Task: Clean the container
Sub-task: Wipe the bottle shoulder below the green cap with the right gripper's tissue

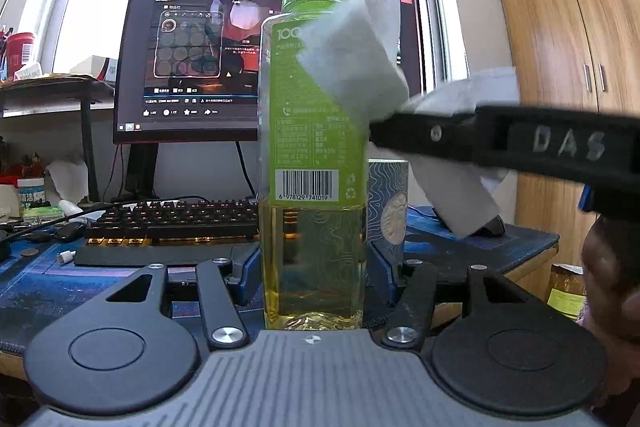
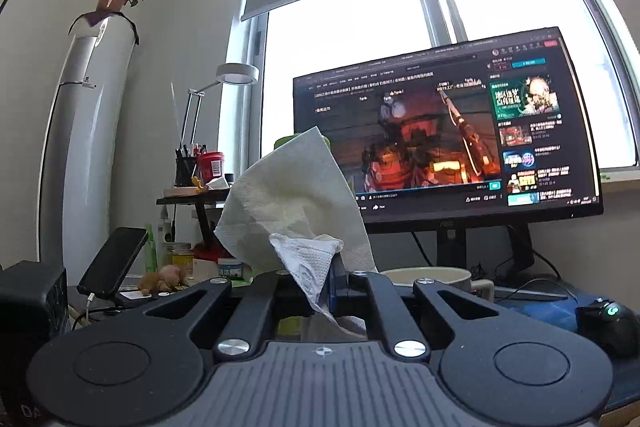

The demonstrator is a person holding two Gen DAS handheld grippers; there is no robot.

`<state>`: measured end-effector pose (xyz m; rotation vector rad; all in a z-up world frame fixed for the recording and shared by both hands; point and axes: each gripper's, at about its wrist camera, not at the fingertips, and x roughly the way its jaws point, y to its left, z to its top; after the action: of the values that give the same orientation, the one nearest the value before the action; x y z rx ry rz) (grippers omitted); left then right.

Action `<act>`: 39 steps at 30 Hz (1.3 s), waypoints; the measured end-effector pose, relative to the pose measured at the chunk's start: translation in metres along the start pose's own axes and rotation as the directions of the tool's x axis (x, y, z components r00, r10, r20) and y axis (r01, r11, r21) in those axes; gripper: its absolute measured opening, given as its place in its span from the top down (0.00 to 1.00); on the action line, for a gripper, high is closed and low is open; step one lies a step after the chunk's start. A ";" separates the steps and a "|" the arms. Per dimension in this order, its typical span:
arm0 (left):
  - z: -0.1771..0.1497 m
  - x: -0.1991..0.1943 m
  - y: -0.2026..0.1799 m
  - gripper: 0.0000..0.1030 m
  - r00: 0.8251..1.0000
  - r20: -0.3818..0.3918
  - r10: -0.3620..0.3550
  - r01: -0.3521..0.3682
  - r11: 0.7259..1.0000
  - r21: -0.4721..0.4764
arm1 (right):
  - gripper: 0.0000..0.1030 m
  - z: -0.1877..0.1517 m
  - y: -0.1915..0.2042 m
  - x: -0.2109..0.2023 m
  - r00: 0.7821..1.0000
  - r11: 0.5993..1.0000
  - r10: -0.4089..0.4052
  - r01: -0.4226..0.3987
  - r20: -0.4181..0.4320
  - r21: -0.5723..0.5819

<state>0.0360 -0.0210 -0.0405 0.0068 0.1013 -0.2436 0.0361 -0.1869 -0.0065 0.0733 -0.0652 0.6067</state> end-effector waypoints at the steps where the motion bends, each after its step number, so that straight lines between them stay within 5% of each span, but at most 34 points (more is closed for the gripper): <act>1: 0.000 0.000 0.000 0.43 1.000 0.000 0.000 0.000 1.000 0.000 | 0.93 -0.001 -0.001 0.001 1.000 1.000 -0.002 0.002 -0.005 0.006; 22: -0.002 -0.003 -0.002 0.43 1.000 0.011 0.002 -0.002 1.000 0.013 | 0.93 0.003 0.000 -0.003 1.000 1.000 -0.001 0.001 -0.011 0.005; 39: -0.003 -0.005 -0.002 0.43 1.000 0.012 0.000 0.000 1.000 0.014 | 0.94 0.014 0.029 -0.003 0.995 0.993 0.092 -0.094 -0.029 -0.072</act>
<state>0.0308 -0.0219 -0.0425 0.0193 0.0876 -0.2445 0.0166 -0.1659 0.0082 -0.0086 -0.0660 0.6977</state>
